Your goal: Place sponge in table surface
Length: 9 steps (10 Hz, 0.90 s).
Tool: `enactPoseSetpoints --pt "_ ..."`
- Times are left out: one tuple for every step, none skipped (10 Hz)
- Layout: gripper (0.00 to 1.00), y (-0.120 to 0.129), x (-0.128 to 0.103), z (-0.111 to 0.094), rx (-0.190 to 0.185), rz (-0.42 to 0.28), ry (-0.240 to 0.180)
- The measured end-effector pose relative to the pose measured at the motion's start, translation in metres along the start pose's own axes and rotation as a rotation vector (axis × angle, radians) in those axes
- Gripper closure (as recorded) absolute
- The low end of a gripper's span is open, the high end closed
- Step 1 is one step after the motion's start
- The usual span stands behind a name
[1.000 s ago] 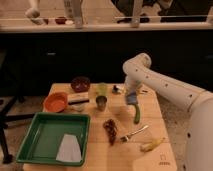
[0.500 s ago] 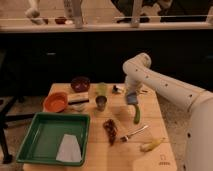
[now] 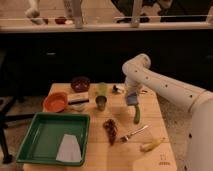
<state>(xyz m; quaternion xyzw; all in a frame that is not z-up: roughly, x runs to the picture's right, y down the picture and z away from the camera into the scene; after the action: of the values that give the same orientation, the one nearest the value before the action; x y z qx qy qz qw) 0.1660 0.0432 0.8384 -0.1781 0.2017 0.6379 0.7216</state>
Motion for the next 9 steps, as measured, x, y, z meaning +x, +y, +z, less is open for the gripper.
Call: enactPoseSetpoints --pt "1.00 0.002 0.015 -0.003 0.011 -0.011 0.004" --pt "1.00 0.004 0.025 -0.006 0.014 -0.017 0.002" --pt "1.00 0.005 0.034 -0.009 0.015 -0.023 -0.001" --pt "1.00 0.006 0.044 -0.012 0.013 -0.029 -0.007" --pt "1.00 0.012 0.050 -0.014 0.007 -0.039 -0.011" --pt "1.00 0.014 0.055 -0.015 0.003 -0.042 -0.012" --pt "1.00 0.017 0.062 -0.016 -0.005 -0.047 -0.011" --pt "1.00 0.019 0.068 -0.017 -0.012 -0.052 -0.011" --pt "1.00 0.022 0.075 -0.017 -0.022 -0.057 -0.008"
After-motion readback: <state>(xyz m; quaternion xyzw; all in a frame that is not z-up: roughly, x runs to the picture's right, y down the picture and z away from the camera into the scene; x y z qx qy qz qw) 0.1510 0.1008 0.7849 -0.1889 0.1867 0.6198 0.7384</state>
